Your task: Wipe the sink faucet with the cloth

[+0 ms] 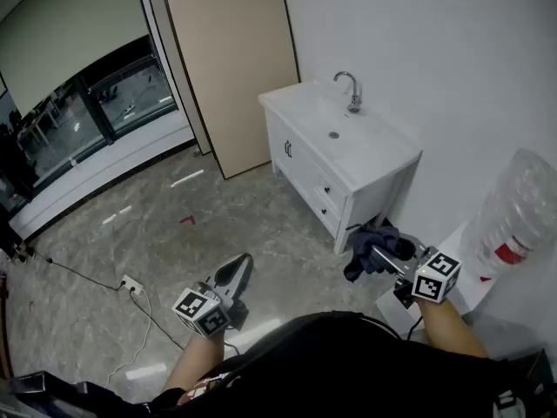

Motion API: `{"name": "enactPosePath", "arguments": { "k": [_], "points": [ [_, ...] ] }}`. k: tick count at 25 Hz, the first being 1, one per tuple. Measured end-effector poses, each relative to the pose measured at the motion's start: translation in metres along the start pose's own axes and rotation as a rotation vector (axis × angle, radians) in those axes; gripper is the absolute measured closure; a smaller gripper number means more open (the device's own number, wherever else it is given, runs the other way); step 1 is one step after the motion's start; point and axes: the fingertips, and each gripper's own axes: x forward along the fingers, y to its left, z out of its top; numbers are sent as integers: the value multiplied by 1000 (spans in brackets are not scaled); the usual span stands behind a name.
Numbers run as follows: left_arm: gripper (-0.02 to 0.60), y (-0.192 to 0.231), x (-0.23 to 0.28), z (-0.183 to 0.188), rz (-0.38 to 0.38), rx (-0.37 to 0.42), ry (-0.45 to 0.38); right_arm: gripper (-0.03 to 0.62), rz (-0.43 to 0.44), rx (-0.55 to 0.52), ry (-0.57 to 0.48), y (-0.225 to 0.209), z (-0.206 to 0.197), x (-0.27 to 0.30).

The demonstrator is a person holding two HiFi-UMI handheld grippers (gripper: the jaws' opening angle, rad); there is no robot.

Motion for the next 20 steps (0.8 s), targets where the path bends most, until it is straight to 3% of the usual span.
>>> {"name": "enactPosePath", "arguments": {
  "k": [20],
  "points": [
    [581, 10, -3, -14, 31, -5, 39, 444, 72, 8, 32, 7, -5, 22]
  ]
}}
